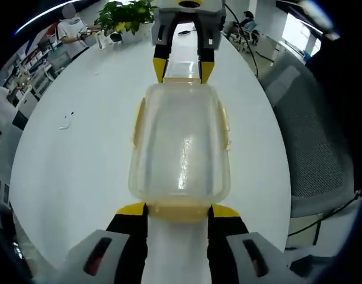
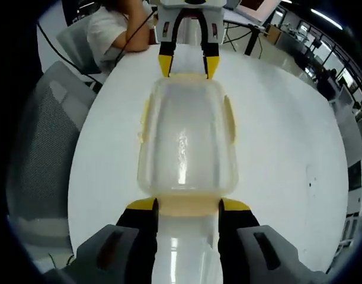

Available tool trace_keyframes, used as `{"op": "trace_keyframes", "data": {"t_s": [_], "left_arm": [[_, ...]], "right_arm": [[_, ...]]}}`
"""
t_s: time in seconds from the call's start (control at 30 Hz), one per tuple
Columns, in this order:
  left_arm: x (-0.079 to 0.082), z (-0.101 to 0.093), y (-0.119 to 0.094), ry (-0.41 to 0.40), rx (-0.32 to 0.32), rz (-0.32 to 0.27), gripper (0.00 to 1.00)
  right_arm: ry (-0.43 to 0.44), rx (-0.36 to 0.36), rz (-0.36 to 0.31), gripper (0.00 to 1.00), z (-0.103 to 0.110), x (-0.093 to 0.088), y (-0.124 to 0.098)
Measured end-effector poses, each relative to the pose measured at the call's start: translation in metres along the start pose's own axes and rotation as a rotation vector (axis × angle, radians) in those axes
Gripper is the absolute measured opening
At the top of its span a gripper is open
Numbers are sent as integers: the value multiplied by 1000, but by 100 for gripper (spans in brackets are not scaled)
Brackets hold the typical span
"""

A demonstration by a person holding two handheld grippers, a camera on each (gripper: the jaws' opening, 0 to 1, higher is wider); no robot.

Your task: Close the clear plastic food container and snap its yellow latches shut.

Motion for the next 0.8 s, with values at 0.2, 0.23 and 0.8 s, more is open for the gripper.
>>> {"op": "trace_keyframes", "data": {"t_s": [0.2, 0.23, 0.8], "left_arm": [[17, -6, 3, -5, 11, -5, 34], [19, -6, 4, -7, 14, -6, 34], [58, -13, 27, -21, 15, 3, 34]], "right_arm": [[-8, 6, -9, 36, 0, -13, -12], [-9, 7, -12, 36, -1, -15, -13], [-13, 10, -25, 36, 3, -54, -37]]}}
Point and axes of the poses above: the point that each gripper's makers call its tool centre point, and the gripper's own axes: y roughly forward along the fingers, z roughly to its left, x roughly out of its top, the point moved 8 cm from there along -y, roughly backward along the fingers, and after that the axes turned 9 degrees about -z, right-handed, at the moved point
